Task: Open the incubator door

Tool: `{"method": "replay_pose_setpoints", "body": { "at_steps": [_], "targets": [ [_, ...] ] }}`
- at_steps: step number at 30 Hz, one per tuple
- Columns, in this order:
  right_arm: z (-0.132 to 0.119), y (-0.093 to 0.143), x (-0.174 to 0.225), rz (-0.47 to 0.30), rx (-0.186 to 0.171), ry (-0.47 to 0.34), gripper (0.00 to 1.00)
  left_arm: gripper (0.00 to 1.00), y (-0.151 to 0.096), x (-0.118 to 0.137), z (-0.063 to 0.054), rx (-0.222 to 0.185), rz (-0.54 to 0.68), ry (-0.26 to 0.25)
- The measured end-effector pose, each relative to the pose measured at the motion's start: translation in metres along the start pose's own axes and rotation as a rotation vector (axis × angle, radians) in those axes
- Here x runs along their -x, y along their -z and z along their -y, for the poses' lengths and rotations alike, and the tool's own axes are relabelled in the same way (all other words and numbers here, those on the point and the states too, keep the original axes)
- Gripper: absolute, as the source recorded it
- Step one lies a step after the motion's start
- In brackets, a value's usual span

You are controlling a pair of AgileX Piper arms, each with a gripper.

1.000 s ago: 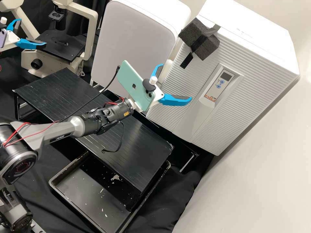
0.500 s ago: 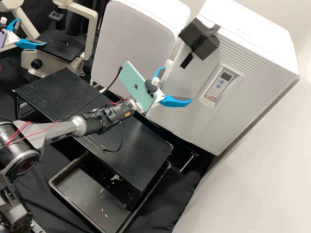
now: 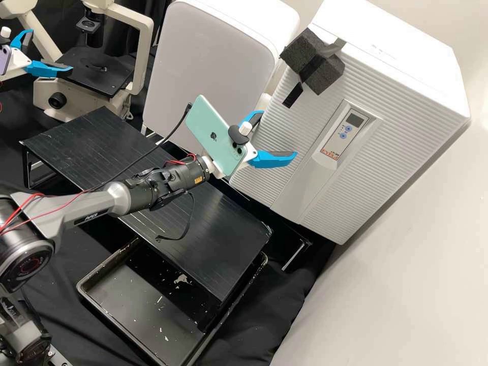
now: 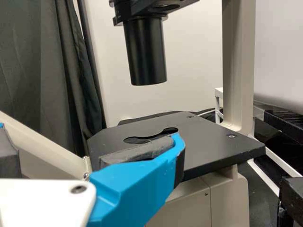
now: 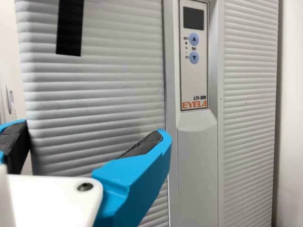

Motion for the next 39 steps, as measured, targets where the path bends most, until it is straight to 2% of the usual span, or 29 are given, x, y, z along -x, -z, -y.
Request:
{"method": "replay_pose_setpoints", "body": {
  "at_steps": [4,7,39],
  "targets": [
    [0.0003,-0.0003,0.0000,0.003,0.021,0.003,0.00,1.00,0.0000,0.0000,0.0000,0.000,0.000,0.000],
    [-0.0002,-0.0014,0.0000,0.015,0.012,-0.002,0.00,1.00,0.0000,0.0000,0.0000,0.000,0.000,0.000],
    [0.0034,0.0058,0.0034,0.014,0.048,0.020,0.00,1.00,0.0000,0.0000,0.0000,0.000,0.000,0.000]
  ]
}}
